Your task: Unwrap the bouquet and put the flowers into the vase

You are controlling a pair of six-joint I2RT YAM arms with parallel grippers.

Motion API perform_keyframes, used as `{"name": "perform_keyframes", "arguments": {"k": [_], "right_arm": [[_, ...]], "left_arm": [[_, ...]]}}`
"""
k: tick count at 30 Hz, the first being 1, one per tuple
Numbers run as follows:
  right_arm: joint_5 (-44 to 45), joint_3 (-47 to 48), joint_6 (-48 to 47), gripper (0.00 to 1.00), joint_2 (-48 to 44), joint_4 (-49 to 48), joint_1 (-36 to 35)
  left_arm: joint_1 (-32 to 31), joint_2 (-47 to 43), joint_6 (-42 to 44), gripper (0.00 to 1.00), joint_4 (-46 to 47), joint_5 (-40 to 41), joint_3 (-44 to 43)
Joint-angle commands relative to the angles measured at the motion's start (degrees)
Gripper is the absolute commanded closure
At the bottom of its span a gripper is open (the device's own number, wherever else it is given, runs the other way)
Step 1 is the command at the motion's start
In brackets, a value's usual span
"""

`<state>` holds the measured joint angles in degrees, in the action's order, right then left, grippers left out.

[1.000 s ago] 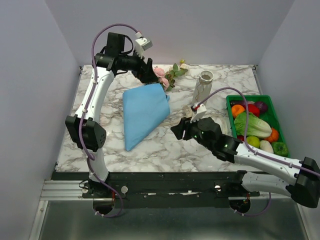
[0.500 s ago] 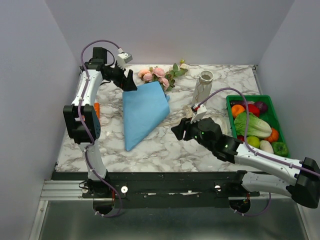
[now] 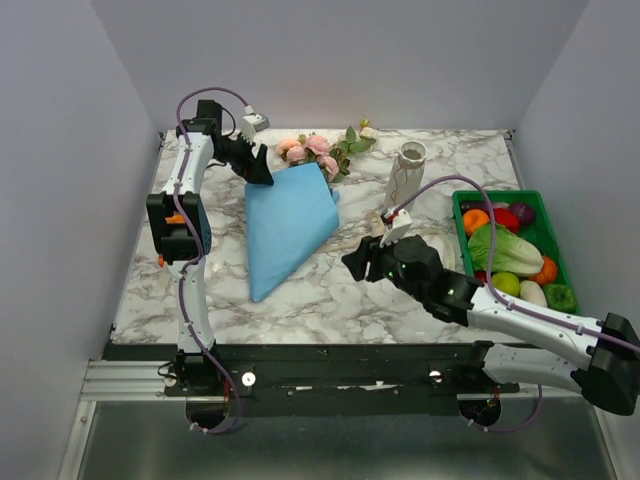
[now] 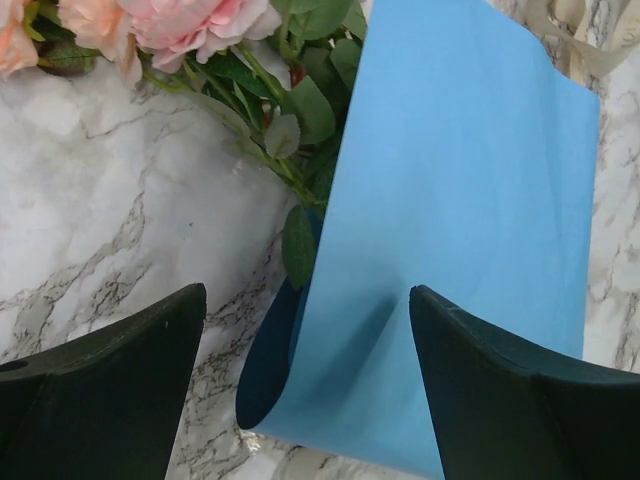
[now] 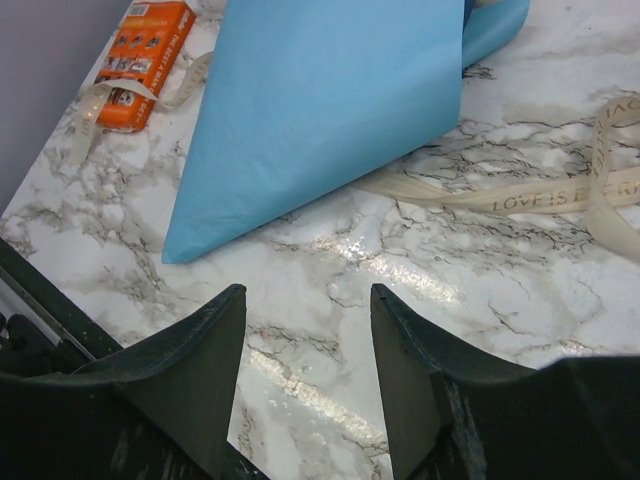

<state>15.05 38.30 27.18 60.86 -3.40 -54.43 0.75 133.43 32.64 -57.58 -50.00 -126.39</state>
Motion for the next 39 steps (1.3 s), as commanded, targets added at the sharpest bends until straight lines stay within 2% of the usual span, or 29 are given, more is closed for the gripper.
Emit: {"name": "perform_keyframes", "arguments": {"k": [1,3,4,6,7,13,15,16,18,19,21,26,28,32,34,36,39], "right_arm": [[-0.99,-0.07,0.15,0.40,1.28,-0.56,-0.41],[-0.90,0.28,0.15,0.40,1.72,-0.64,-0.41],[-1.07,0.37,0.15,0.40,1.80,-0.73,-0.41],[-1.07,0.63,0.15,0.40,1.89,-0.73,-0.41],[-0.99,0.72,0.07,0.40,1.89,-0.82,-0.32],[-0.90,1.16,-0.37,0.41,1.46,-0.65,-0.32],[-0.81,1.25,-0.55,0.41,1.19,-0.64,-0.41],[-0.81,1.25,-0.55,0.41,0.93,-0.64,-0.41],[-0.72,1.42,-0.72,0.41,0.84,-0.73,-0.32],[-0.72,1.42,-0.72,0.41,0.75,-0.65,-0.32],[-0.72,1.77,-0.90,0.41,0.66,-0.73,-0.32],[-0.20,1.95,-1.34,0.42,-0.04,-0.21,-0.32],[0.07,1.69,-1.43,0.42,-0.65,0.06,-0.41],[0.94,1.16,-1.43,0.42,-2.06,0.67,-0.32],[1.91,0.81,-1.34,0.42,-3.46,1.37,-0.32],[2.61,0.37,-1.43,0.42,-4.43,1.81,-0.23],[4.11,-0.42,-1.34,0.41,-6.71,2.96,-0.32]], "left_arm": [[-0.31,-0.54,6.37,0.21,-10.16,-3.18,-3.15],[-0.49,-0.53,7.96,0.34,-12.28,-3.53,-3.95],[-0.58,-0.62,8.75,0.45,-13.68,-3.61,-4.56],[-0.58,-1.41,11.12,0.54,-16.85,-3.79,-4.57],[-0.58,-1.85,11.47,0.57,-17.21,-3.70,-3.61],[-0.58,-2.03,13.59,0.61,-20.81,-2.74,-5.26],[-0.58,-1.50,13.59,0.68,-22.13,-2.91,-6.15],[-0.58,-1.50,12.80,0.76,-22.31,-3.00,-6.67],[-0.58,-2.03,11.48,0.85,-21.87,-2.91,-7.20],[-0.58,-2.29,10.17,0.93,-21.44,-2.91,-7.47],[-2.23,-3.69,6.92,0.99,-20.29,-3.26,-7.65],[-6.98,-9.83,-0.73,1.00,-17.75,-4.41,-5.37],[-9.35,-12.74,-6.08,1.00,-14.59,-3.10,-0.21],[-15.42,-21.43,-16.63,1.00,-0.56,2.52,9.21],[-18.24,-23.38,-23.20,1.00,3.25,5.59,11.94],[-19.99,-24.96,-27.00,1.00,7.65,6.93,12.31],[-21.93,-25.41,-31.67,0.92,10.12,10.71,11.43]]}}
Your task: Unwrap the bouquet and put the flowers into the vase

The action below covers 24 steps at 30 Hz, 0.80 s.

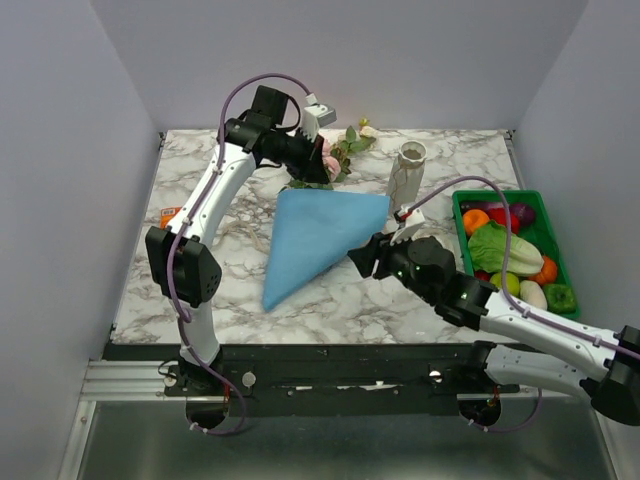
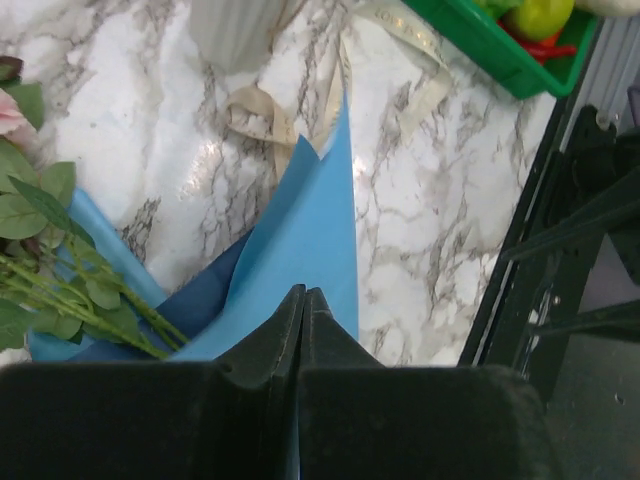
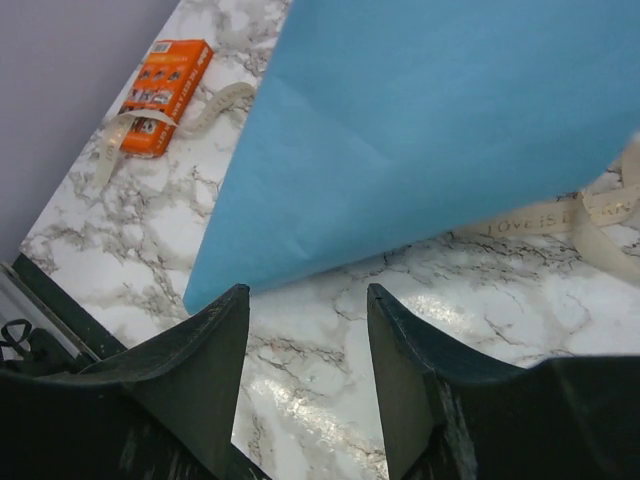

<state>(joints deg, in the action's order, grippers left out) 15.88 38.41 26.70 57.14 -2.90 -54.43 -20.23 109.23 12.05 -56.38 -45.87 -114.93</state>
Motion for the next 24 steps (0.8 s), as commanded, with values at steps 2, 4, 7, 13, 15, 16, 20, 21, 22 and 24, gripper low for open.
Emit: {"name": "perform_keyframes", "arguments": {"k": [2,4,7,13,15,16,20,21,22,24], "right_arm": [[4.50,-0.97,-0.77,0.41,-4.84,2.72,-0.23],[5.56,-1.41,-0.51,0.41,-6.07,4.98,-0.06],[6.79,-1.85,-0.42,0.40,-8.62,6.40,0.12],[7.94,-1.76,-0.68,0.37,-10.56,8.17,0.64],[7.50,-1.50,-0.68,0.36,-10.39,8.26,0.65],[7.24,-1.33,-0.68,0.36,-10.21,8.17,0.73],[6.18,-0.80,-0.68,0.36,-9.07,8.08,0.73],[6.09,-0.62,-0.68,0.36,-8.98,8.08,0.73],[6.09,-0.53,-0.68,0.36,-8.89,7.82,0.73],[5.92,-0.62,-0.60,0.36,-8.63,7.82,0.65]], "left_arm": [[-2.71,-1.04,-14.05,0.88,9.88,7.89,-1.08],[-4.11,-0.69,-14.95,0.83,9.97,6.93,-2.13],[-5.34,-0.25,-15.75,0.59,9.36,6.14,-3.01],[-0.96,-1.21,-5.39,0.01,5.59,7.20,-2.58],[3.41,0.10,-1.09,0.01,3.57,5.10,-1.44],[4.83,1.06,2.93,0.01,2.43,2.13,-1.69],[11.52,10.44,13.66,0.01,-7.13,-1.68,-7.12],[12.48,11.96,14.92,0.01,-8.30,-2.03,-8.36],[14.76,13.36,16.41,0.01,-9.61,-3.08,-9.68],[16.35,16.10,20.81,0.01,-12.70,-5.72,-11.80]]}}
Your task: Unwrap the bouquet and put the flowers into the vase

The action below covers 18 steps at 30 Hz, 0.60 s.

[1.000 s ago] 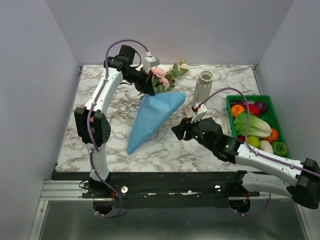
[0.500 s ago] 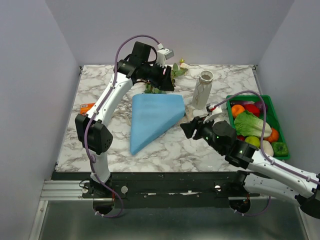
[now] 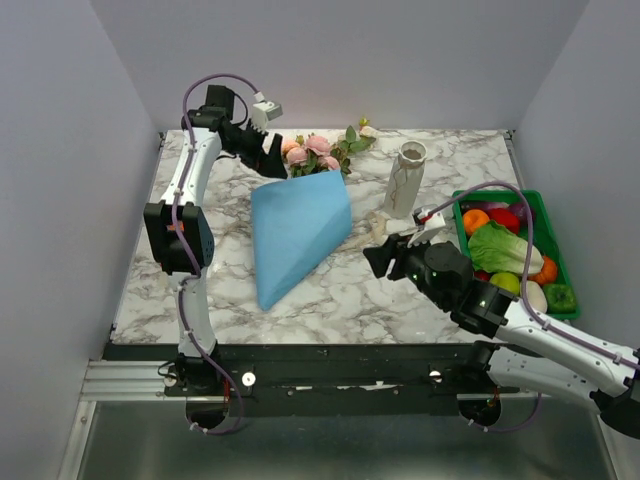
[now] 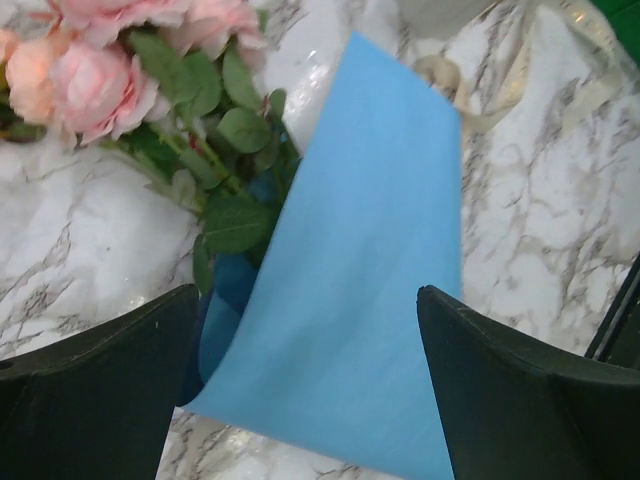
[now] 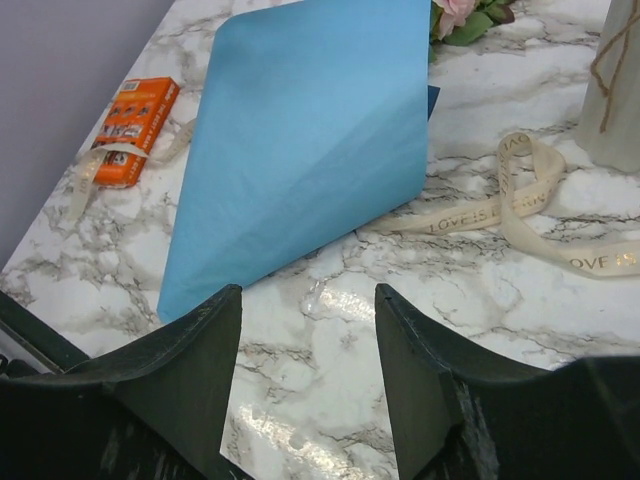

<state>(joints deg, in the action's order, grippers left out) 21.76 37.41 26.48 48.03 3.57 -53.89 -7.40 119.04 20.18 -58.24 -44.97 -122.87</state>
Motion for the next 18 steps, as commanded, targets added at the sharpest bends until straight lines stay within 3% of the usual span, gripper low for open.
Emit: {"name": "perform_keyframes", "arguments": {"k": [1,7,12,18], "right_arm": [[-0.05,0.38,-0.46,0.36,0.48,1.17,0.10],[-0.49,0.47,-0.38,0.36,1.98,0.65,0.19],[-0.66,0.65,-0.38,0.36,2.77,0.47,0.19],[-0.66,1.52,-0.46,0.37,4.09,0.21,0.19]], "left_arm": [[4.58,6.81,13.99,0.01,-11.19,-7.06,-3.87],[5.81,8.13,21.82,0.01,-10.94,-8.99,1.31],[5.99,12.70,28.67,0.02,-21.19,-11.54,-3.95],[5.99,13.32,33.87,0.20,-28.42,-10.14,-5.19]]}}
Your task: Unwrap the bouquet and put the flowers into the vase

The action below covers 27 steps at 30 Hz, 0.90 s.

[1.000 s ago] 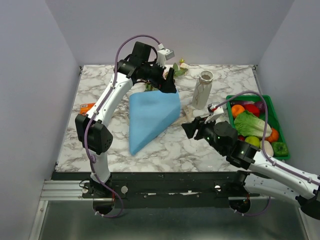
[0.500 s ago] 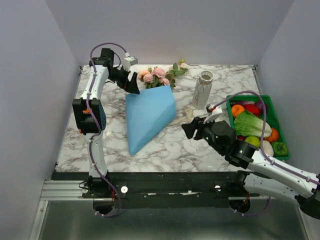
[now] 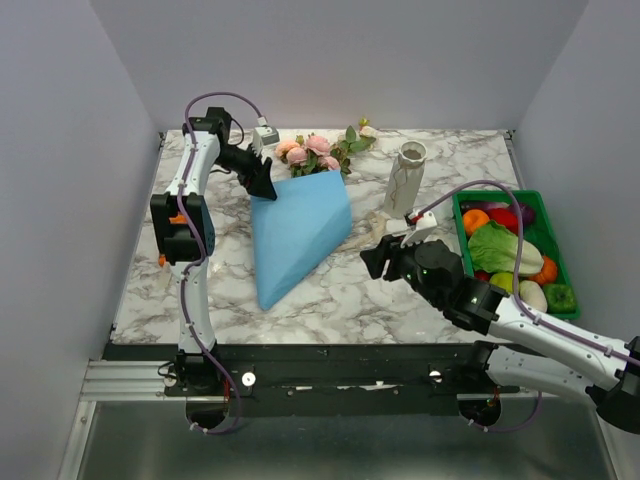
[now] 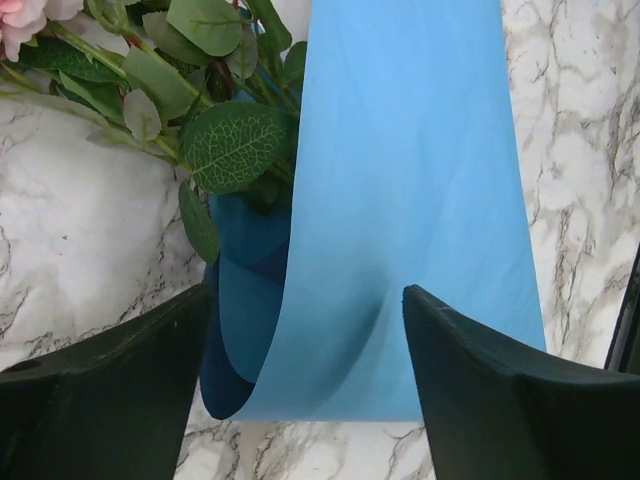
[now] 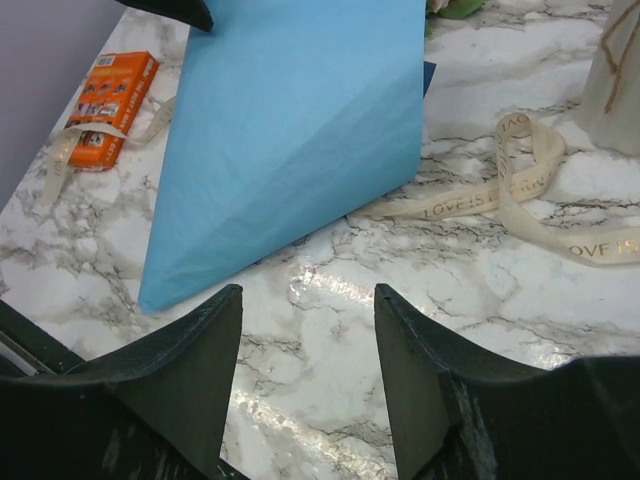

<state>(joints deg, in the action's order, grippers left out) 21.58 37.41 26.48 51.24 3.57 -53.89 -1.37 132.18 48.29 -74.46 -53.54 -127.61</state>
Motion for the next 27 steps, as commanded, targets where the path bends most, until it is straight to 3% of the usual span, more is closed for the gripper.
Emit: {"name": "perform_keyframes", "arguments": {"k": [1,6,10,13,23,27], "right_arm": [[-0.58,1.61,-0.55,0.37,1.05,-0.06,0.19],[-0.93,2.32,-0.64,0.37,2.10,-0.50,0.19],[-0.84,2.93,-0.81,0.37,2.11,-0.50,0.19],[-0.84,3.02,-0.99,0.37,1.93,-0.50,0.27],[-0.67,2.76,-1.26,0.38,0.53,-0.32,0.19],[0.21,1.88,-1.17,0.38,-1.40,-0.06,0.19]], "left_arm": [[-0.04,-0.25,6.11,0.25,-12.20,-1.13,0.16],[-0.04,-2.45,5.58,0.43,-12.20,-1.04,1.31],[-0.13,-3.68,3.92,0.77,-12.20,-1.48,0.26],[-0.48,-4.65,0.86,0.89,-12.20,-1.92,-1.15],[-7.06,-13.08,-8.29,0.92,-10.98,-3.15,-0.71],[-11.98,-17.20,-22.83,0.91,-2.39,-1.58,1.83]]}}
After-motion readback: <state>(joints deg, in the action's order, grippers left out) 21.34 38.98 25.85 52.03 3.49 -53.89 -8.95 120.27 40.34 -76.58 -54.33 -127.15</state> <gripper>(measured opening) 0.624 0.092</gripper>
